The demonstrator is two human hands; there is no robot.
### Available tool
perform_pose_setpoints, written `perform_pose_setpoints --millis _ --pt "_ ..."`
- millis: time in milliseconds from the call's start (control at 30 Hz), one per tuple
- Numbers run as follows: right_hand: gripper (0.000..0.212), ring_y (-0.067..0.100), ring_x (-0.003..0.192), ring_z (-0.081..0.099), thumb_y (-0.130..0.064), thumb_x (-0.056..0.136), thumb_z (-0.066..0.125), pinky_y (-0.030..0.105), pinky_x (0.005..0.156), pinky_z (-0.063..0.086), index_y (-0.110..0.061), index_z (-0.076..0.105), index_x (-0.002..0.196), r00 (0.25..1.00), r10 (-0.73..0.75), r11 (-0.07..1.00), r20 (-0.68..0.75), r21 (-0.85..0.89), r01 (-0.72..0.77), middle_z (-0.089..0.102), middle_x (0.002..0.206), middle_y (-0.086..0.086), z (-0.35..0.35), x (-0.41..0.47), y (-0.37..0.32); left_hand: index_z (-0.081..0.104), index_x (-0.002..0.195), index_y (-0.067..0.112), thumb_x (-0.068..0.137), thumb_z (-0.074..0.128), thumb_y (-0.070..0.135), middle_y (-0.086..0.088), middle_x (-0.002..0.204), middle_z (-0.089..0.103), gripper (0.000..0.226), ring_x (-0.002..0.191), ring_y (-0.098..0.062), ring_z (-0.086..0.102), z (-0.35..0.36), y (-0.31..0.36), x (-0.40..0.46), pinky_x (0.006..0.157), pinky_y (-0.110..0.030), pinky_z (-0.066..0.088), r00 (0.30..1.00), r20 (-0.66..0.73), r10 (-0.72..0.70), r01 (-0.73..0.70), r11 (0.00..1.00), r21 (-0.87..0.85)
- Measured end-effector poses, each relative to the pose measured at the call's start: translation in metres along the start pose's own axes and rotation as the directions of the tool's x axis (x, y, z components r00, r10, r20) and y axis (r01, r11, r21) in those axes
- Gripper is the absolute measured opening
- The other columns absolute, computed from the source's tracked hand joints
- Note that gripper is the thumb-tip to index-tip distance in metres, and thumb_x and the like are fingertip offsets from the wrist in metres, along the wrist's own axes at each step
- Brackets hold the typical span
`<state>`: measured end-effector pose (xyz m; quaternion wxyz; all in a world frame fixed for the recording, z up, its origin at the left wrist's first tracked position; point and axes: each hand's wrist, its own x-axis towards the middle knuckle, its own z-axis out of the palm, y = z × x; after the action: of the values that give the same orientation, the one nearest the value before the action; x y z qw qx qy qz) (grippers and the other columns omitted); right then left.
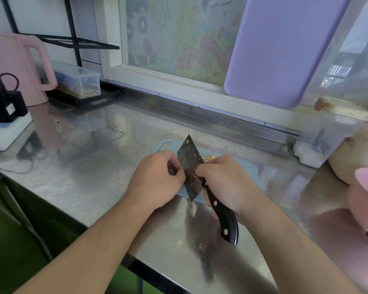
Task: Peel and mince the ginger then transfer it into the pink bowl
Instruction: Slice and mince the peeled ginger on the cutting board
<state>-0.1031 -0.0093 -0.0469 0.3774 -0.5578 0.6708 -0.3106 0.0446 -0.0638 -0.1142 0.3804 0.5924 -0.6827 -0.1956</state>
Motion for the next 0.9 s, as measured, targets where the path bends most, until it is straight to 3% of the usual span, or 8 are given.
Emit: perform_pose_setpoints --millis 100,233,433,633,733,800,900 --pt "0.018 0.022 0.042 0.042 -0.008 0.085 0.056 0.036 0.052 0.036 -0.006 0.056 0.068 1.0 0.018 1.0 -0.012 0.026 -0.017 0.046 0.052 0.014 -0.003 0.001 0.0 0.068 0.079 0.032 0.087 0.074 0.028 0.015 0.078 0.068 0.011 0.078 -0.003 0.063 0.0 -0.001 0.001 0.064 -0.021 0.05 1.0 0.003 0.0 0.0 1.0 -0.005" --pt "0.036 0.022 0.041 0.043 -0.013 0.082 0.058 0.034 0.054 0.036 -0.016 0.058 0.046 0.999 0.041 0.999 -0.005 0.026 -0.04 0.049 0.045 0.006 -0.008 -0.001 -0.001 0.068 0.078 0.032 0.088 0.074 0.028 0.016 0.078 0.068 0.012 0.079 -0.003 0.063 0.0 0.0 0.001 0.063 -0.019 0.047 1.0 0.007 -0.01 0.01 1.0 -0.002" --pt "0.033 0.021 0.032 0.035 -0.005 0.086 0.052 0.02 0.036 0.028 -0.008 0.047 0.054 0.994 0.079 0.975 0.07 0.204 -0.091 0.041 0.047 0.012 -0.021 -0.006 -0.002 0.068 0.078 0.032 0.088 0.073 0.029 0.015 0.078 0.069 0.012 0.079 -0.002 0.063 0.0 -0.001 0.002 0.062 -0.018 0.045 1.0 0.014 -0.026 0.026 1.0 -0.008" --pt "0.036 0.018 0.03 0.032 -0.015 0.097 0.053 0.015 0.031 0.025 -0.013 0.041 0.063 0.984 0.163 0.88 0.076 0.439 -0.18 0.037 0.045 0.009 -0.032 -0.005 -0.003 0.068 0.081 0.032 0.09 0.07 0.03 0.015 0.08 0.068 0.009 0.079 -0.002 0.063 -0.001 0.0 0.001 0.061 -0.015 0.044 0.999 0.013 -0.03 0.03 0.999 -0.023" --pt "0.042 0.019 0.034 0.031 -0.02 0.096 0.055 0.016 0.033 0.024 -0.016 0.039 0.058 0.984 0.178 0.856 0.032 0.487 -0.171 0.035 0.048 0.008 -0.036 -0.002 0.0 0.067 0.094 0.034 0.09 0.07 0.029 0.019 0.092 0.064 0.007 0.093 -0.002 0.062 -0.004 0.002 -0.001 0.071 -0.014 0.044 0.999 0.02 -0.031 0.032 0.998 -0.061" --pt "0.041 0.019 0.035 0.03 -0.019 0.095 0.056 0.018 0.032 0.025 -0.017 0.038 0.059 0.984 0.179 0.839 0.0 0.522 -0.153 0.033 0.052 0.009 -0.038 -0.001 0.002 0.064 0.113 0.039 0.088 0.073 0.031 0.026 0.112 0.057 0.028 0.113 0.003 0.054 -0.005 0.001 -0.002 0.086 -0.013 0.039 0.994 0.102 0.026 -0.017 0.996 -0.089" --pt "0.037 0.019 0.035 0.03 -0.018 0.096 0.056 0.018 0.034 0.025 -0.017 0.037 0.063 0.986 0.168 0.837 -0.016 0.531 -0.133 0.033 0.054 0.009 -0.04 -0.001 0.004 0.049 0.139 0.049 0.083 0.078 0.046 0.037 0.142 0.04 0.063 0.137 0.008 0.035 -0.006 -0.001 -0.004 0.113 -0.024 0.031 0.952 0.272 0.14 -0.13 0.99 -0.054"
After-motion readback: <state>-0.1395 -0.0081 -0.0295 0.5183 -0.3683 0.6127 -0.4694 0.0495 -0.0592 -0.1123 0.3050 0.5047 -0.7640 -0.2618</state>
